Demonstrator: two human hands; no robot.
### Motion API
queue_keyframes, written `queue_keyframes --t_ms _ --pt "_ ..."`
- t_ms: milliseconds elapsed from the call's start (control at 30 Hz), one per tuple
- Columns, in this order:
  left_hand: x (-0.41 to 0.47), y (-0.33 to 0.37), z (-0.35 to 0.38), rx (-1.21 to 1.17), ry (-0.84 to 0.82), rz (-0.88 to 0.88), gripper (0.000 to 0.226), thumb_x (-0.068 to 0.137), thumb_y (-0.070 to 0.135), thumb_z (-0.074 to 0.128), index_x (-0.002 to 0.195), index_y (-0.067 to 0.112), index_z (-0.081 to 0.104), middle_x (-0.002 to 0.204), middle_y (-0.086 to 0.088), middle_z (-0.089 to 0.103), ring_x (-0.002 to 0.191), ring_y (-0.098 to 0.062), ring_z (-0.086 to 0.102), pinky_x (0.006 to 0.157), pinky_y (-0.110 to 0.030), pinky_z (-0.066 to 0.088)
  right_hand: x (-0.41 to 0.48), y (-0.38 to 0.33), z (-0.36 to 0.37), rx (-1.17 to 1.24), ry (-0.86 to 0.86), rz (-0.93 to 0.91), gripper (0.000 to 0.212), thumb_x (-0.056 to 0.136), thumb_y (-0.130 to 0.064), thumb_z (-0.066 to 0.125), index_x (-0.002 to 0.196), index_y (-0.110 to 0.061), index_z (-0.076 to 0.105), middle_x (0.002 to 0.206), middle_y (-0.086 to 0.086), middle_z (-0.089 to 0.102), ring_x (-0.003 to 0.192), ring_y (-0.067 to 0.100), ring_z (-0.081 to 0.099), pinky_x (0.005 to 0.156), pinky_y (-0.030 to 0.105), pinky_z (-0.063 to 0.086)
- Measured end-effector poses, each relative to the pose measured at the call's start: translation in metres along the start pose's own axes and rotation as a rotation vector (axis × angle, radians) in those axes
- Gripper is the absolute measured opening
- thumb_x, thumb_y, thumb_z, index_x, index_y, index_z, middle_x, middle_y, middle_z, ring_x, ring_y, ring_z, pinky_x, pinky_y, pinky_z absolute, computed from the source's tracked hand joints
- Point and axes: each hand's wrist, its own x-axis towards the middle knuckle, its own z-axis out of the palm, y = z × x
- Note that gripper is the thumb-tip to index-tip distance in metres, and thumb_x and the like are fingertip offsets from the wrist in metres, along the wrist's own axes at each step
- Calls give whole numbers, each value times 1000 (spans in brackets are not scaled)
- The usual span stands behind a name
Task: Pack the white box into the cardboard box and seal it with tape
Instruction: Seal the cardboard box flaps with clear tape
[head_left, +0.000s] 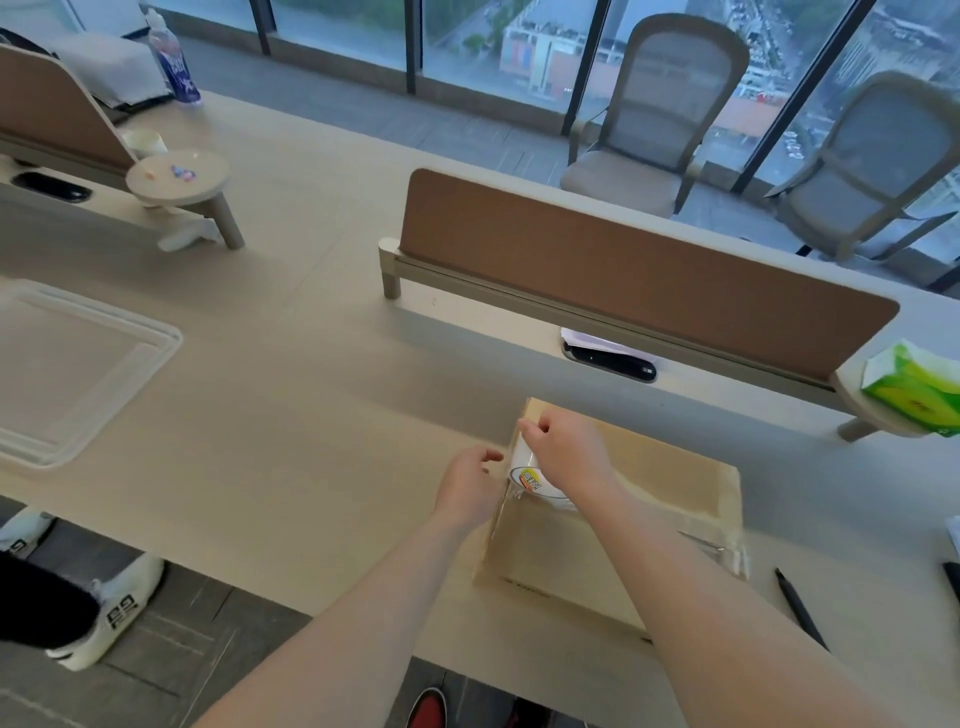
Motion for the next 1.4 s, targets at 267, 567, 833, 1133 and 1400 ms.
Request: queue_keyframes --t_ms 267,567,833,1133,1400 --pt "-19 0 17 162 -125 182 47 87 5 53 129 27 52 105 12 64 101 -13 59 80 -23 45 -6 -2 -12 56 -58 -43 50 98 -45 50 61 -16 32 59 5 38 57 22 35 56 35 28" --pt "-18 -3 18 135 -78 240 26 96 11 51 115 28 59 106 21 63 96 -7 56 69 -12 39 -13 35 -33 122 -215 35 56 92 -56 58 58 -21 29 53 -5 28 51 16 26 50 32 19" --pt "-17 2 25 162 -28 191 38 94 9 50 124 29 61 104 19 64 100 -10 59 80 -23 42 -19 45 -51 -262 -176 -57 62 97 -65 32 57 -17 38 54 -2 43 53 19 42 50 31 29" --pt "-16 7 26 254 -9 174 53 95 9 47 143 32 43 112 6 66 105 -23 59 80 -26 39 -21 91 -84 -263 -224 54 54 90 -59 50 57 -18 38 55 -4 42 57 19 43 53 30 29" --pt "-13 19 18 662 -160 257 67 102 12 33 156 37 4 147 -5 50 124 -30 53 94 -31 42 -38 102 -84 -131 -196 89 46 89 -53 58 66 -15 46 62 -3 49 58 17 45 57 31 34"
